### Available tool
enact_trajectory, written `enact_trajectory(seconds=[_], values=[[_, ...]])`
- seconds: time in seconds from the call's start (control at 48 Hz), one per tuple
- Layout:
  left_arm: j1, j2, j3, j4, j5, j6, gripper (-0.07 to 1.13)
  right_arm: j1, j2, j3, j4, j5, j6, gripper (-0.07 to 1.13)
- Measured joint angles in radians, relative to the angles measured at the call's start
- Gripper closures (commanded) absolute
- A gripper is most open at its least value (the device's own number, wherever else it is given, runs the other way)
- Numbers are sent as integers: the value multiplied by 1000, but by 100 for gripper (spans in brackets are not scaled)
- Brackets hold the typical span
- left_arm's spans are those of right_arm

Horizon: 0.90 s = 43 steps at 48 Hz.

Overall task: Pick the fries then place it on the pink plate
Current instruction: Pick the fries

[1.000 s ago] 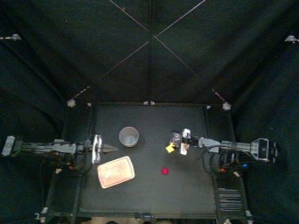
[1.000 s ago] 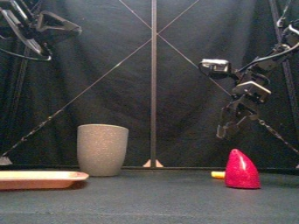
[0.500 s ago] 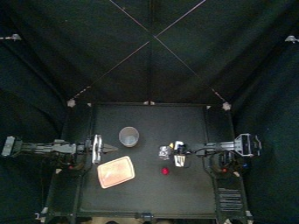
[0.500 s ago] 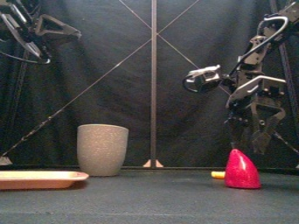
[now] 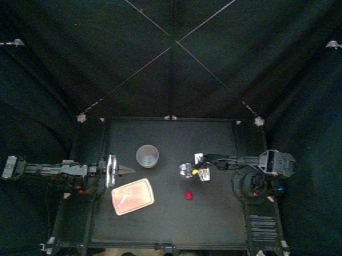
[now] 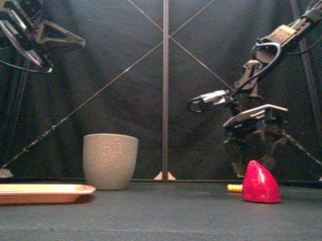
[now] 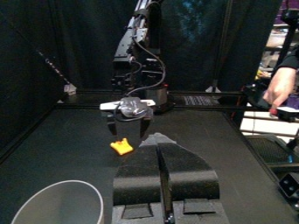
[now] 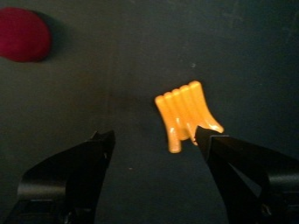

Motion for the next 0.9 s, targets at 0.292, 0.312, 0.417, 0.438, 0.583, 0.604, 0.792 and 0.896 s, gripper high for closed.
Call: enact_trajectory(seconds=[0.292, 0.312, 0.417, 0.438, 0.583, 0.604, 0.792, 0.896], values=[[5, -2, 11, 0, -2, -2, 104, -17, 84, -38, 8, 5, -23, 0], [5, 0, 11, 0, 0, 0, 104, -17, 84, -38, 11, 6, -25, 0], [12, 0, 11, 0, 0, 0, 104, -18, 86, -38, 14, 5, -25, 1], [14, 0, 11, 0, 0, 0, 104, -18, 86, -37, 15, 2, -25, 1], [25, 0, 11, 0, 0, -2, 104, -26, 103, -37, 18, -12, -25, 2], [26, 0, 11, 0, 0, 0, 104, -26, 104, -37, 18, -14, -23, 3], [25, 0, 11, 0, 0, -3, 104, -26, 118, -38, 20, -23, -21, 17], [25, 0, 11, 0, 0, -3, 104, -29, 118, -38, 32, -21, -18, 34]])
